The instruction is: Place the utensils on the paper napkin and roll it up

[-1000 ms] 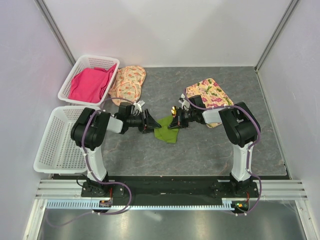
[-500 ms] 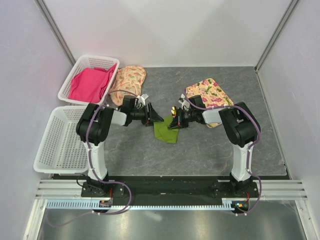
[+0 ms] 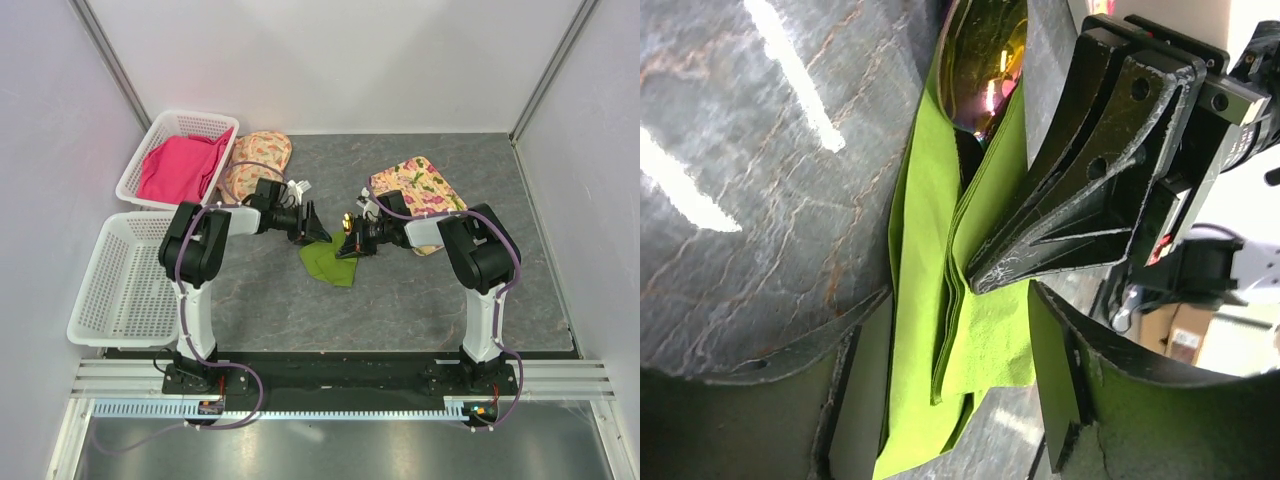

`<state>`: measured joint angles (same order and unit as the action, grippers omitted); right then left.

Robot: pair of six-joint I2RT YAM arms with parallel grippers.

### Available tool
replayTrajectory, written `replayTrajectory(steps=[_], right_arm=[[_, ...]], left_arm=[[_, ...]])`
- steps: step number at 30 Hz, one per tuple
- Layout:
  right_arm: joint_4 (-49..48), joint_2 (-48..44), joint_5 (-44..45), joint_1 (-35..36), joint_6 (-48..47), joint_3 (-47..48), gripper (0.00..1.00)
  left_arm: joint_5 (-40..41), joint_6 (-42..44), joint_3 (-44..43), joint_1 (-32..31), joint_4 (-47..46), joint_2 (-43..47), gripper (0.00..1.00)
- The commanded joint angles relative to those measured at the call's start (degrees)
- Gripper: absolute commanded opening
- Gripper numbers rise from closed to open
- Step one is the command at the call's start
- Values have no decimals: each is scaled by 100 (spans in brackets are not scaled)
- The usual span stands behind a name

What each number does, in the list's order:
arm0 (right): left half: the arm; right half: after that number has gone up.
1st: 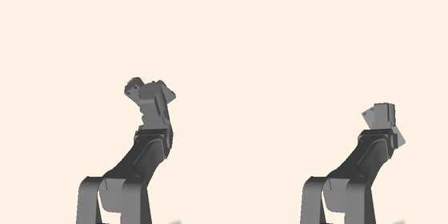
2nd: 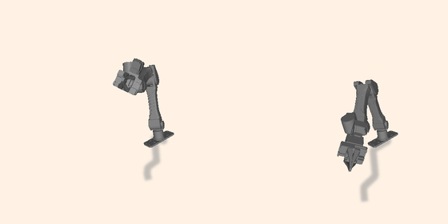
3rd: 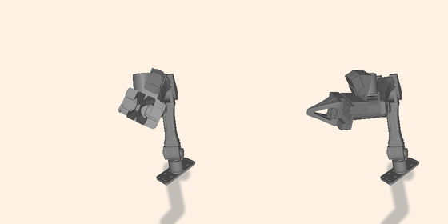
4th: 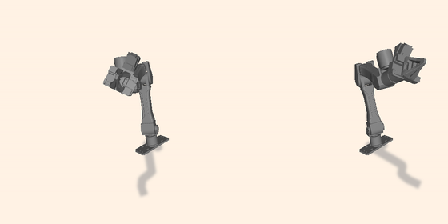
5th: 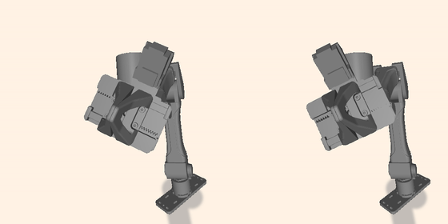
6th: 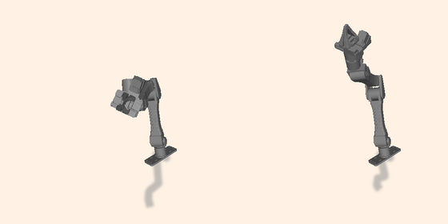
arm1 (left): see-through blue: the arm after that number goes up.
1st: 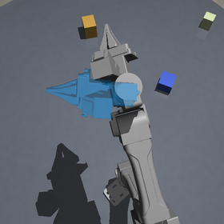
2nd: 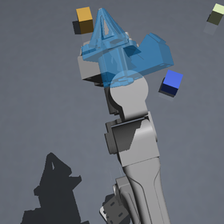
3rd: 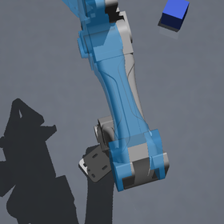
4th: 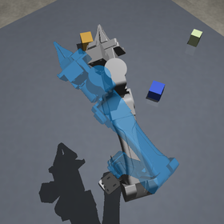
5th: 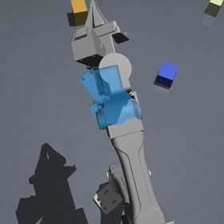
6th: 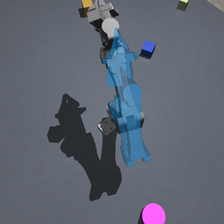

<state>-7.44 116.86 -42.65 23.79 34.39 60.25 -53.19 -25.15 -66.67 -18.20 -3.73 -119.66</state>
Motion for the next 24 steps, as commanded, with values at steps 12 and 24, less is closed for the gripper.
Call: replayTrajectory(steps=[12,24], right_arm=[[604,206,398,55,-486,-189,0],[586,179,407,47,-495,-233,0]], left_arm=[[-16,1294,522,96,1252,232,56],[-139,871,998,607,883,478,53]])
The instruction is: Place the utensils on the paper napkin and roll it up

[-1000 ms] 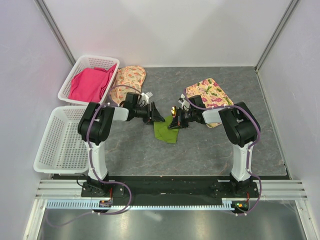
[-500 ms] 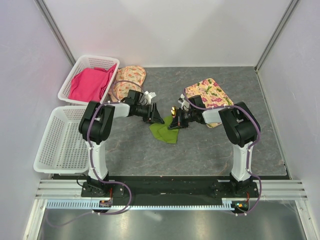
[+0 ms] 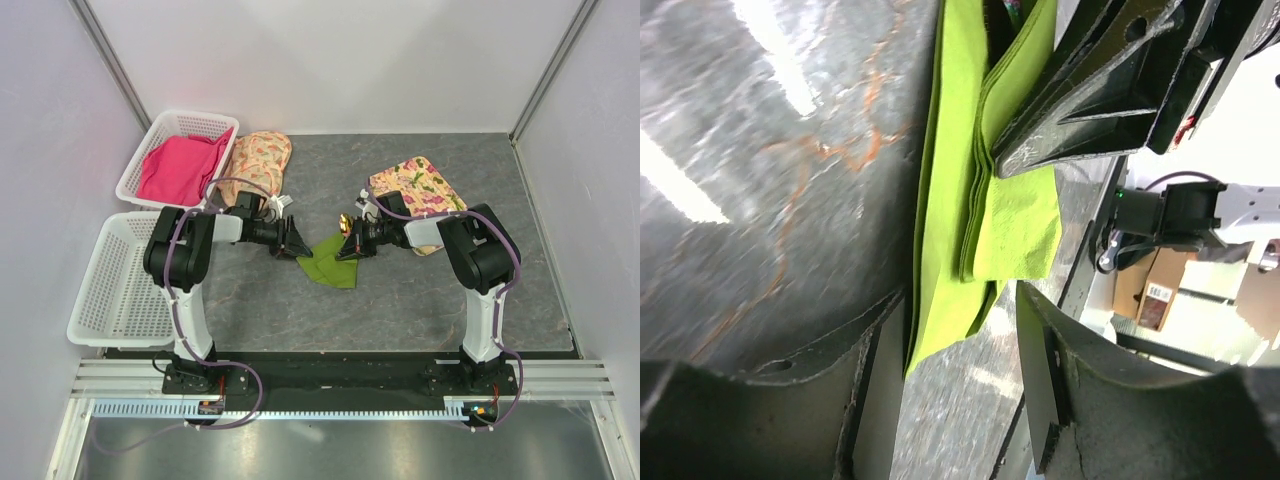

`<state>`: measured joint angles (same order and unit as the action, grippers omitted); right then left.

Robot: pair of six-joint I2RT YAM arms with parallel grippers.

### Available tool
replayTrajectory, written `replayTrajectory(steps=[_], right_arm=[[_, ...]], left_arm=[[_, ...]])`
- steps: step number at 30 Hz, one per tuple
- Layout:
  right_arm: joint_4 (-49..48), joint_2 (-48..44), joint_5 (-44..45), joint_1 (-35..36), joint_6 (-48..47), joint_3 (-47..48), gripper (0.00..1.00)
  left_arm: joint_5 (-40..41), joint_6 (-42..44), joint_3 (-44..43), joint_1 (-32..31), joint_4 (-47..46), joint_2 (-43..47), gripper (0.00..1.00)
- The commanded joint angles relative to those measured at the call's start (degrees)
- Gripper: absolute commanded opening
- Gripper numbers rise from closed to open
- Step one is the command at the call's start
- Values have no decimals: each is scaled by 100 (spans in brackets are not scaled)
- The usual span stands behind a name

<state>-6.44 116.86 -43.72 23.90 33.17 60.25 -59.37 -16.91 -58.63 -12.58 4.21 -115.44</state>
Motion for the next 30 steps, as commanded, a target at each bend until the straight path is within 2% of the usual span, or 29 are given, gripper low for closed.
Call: replayTrajectory(steps=[1,7,10,11,14,21,26,30], right_arm=[[477,171,514,44,-372,-233,0],[468,179,540,45,-329,-242,0],[459,197,567,36,-285,-250,0],[450,197,576,44,-276,-250,0],[450,197,611,53,-249,-233,0],[442,171,681,45,-223,-259,0],[433,179,716,44,-170,-286,0],[424,162,743,45,-135,-277,0]], left_arm=[[462,30,203,54,80,65,53],[400,-146,335,36,-113,127,43],[400,-278,361,27,-227,241,28],[392,-313,379,19,-245,345,14],[243,-506,396,-78,-402,531,2],[22,-1595,475,-543,-1439,856,2],[399,-2324,467,-1009,-2011,611,2],[664,-2511,414,-1308,-2223,312,2]])
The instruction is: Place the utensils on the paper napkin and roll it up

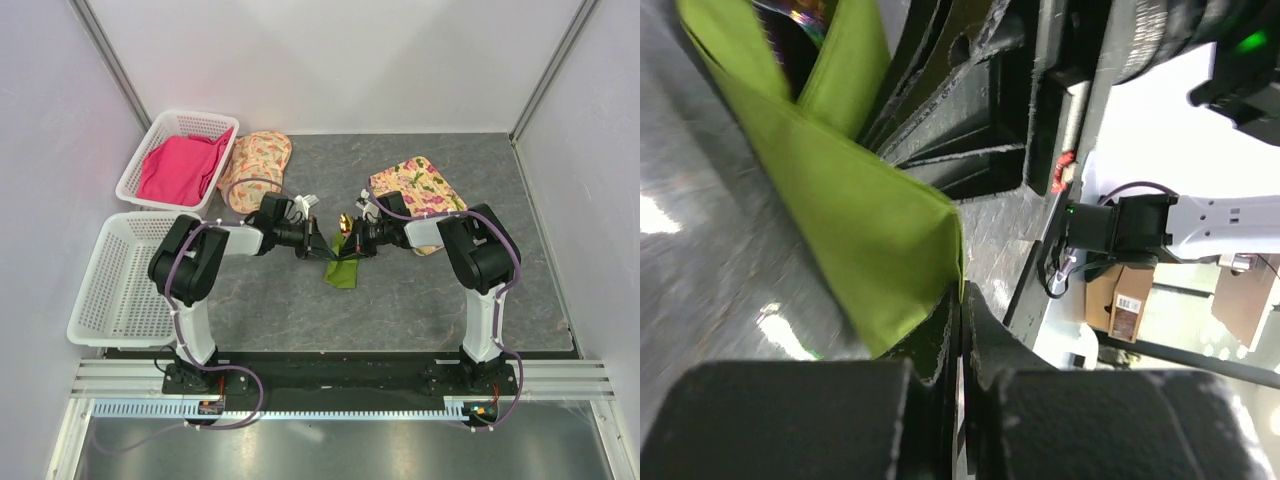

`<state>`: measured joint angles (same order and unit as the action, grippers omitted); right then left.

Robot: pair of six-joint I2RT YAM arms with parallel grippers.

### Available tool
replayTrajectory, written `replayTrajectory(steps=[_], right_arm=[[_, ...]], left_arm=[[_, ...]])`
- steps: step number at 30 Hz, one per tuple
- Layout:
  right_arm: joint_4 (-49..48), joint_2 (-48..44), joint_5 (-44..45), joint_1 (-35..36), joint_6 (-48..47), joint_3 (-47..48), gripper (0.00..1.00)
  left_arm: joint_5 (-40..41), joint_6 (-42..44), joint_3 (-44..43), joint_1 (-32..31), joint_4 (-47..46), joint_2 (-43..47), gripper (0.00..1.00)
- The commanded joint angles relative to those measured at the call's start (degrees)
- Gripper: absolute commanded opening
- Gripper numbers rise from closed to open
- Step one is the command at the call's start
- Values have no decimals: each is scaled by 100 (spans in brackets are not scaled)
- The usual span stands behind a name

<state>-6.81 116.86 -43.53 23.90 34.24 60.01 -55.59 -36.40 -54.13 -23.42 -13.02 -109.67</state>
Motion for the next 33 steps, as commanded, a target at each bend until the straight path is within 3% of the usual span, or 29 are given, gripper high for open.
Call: replayTrajectory(steps=[1,15,22,27,33], right_arm=[[461,144,732,45,-234,-253,0],[338,-365,758,36,197,-350,0],[592,-892,565,-105,162,-25,16],[593,-1121,346,-289,284,-42,17],[-1136,-1157,125,-562,1716,-902,10]], left_arm=[[425,-552,-28,-311,-509,-318,2],[1832,801,-432,-312,1458,-679,2],[1947,1205,-642,-224,1881,-688,2],[1851,1241,-704,-224,1934,-723,2],[1842,1311,-766,-224,1943,-775,2]])
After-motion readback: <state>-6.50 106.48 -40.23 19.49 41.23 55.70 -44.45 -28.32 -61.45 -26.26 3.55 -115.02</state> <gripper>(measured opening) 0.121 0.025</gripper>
